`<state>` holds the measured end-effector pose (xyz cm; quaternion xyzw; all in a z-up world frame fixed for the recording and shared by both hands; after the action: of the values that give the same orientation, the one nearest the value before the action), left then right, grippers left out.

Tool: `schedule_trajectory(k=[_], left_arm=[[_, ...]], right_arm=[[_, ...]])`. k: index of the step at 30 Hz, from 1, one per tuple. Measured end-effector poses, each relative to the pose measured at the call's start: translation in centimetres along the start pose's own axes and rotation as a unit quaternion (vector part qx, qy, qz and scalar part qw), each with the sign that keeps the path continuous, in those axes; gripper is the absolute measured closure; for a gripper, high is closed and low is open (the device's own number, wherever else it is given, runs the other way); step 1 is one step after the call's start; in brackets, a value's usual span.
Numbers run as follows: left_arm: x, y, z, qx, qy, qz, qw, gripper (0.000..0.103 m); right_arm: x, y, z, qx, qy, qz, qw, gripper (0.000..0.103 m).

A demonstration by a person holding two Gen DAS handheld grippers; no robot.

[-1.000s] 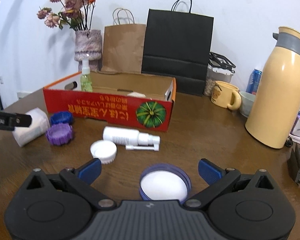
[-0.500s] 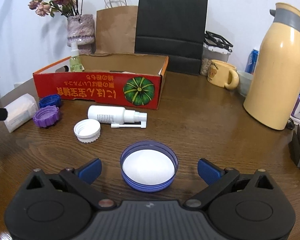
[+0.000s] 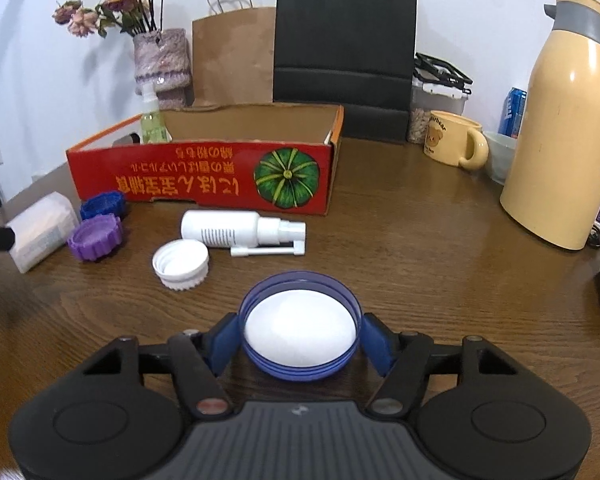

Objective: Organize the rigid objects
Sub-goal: 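Grasp the blue-rimmed white lid with the right gripper while the left grasps the white container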

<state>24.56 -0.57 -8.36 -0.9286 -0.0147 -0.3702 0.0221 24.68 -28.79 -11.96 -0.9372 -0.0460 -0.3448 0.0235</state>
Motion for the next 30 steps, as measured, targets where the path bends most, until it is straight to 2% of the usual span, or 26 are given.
schedule_trajectory(k=[9,21,30], left_arm=[[0.6,-0.5,1.1,0.000,-0.004,0.006,1.0000,0.000],[2.2,-0.5,4.1,0.006,-0.016,0.043,0.9989,0.000],[2.3,-0.6,6.2,-0.007,-0.028,0.036,0.9989,0.000]], right_arm=[[1.3,-1.6,-0.4,0.010,0.032,-0.002,0.999,0.038],[2.4,-3.4,-0.1,0.013,0.051,0.000,0.999,0.038],[2.7,-4.1,0.2,0.013,0.061,0.001,0.998,0.038]])
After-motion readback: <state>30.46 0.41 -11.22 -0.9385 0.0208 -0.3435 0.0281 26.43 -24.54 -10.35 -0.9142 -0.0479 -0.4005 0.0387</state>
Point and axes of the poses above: each gripper's, at about its wrist camera, not at the fingertips, and z roughly the way its jaws point, y to its right, x to its top, the point moved 10 cm from there along z, roughly the way its jaws point, and after that the axes turned 12 degrees about -y, right-handed, at the moved point
